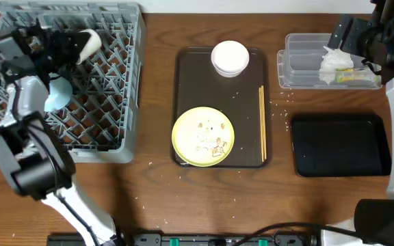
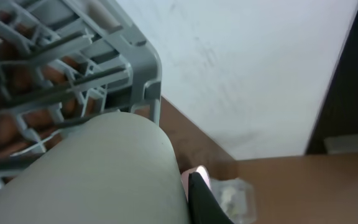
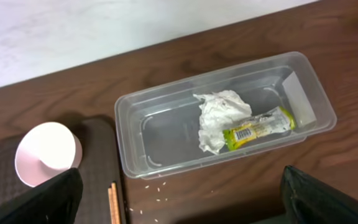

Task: Sort waste into correct bins and load items into the dishwasher
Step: 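Lift the white cup and carry it left over the dish rack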

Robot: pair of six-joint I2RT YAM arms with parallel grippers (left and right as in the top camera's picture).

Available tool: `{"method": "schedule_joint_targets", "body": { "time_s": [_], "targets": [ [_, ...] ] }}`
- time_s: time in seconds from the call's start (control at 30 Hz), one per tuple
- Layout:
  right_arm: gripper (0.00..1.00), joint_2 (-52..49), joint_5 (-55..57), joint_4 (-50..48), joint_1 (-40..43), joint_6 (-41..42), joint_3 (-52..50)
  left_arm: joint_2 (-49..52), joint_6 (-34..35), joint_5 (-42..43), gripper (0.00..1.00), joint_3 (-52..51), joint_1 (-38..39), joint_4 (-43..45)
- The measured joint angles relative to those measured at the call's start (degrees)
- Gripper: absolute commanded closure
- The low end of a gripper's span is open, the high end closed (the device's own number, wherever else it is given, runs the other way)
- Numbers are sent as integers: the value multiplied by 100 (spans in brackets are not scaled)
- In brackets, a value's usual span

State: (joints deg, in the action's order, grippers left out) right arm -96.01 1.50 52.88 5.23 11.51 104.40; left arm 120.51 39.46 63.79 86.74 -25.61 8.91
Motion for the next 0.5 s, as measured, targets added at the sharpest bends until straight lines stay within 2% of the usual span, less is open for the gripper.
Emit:
{"method": "schedule_joint_targets", "body": {
  "time_s": [0.2,0.5],
  "targets": [
    [1,0,0,4,0,0,0,514,857,203,92,0,24,988],
    [1,0,0,4,0,0,0,542,1158,181,92,0,26,1434]
  ]
}}
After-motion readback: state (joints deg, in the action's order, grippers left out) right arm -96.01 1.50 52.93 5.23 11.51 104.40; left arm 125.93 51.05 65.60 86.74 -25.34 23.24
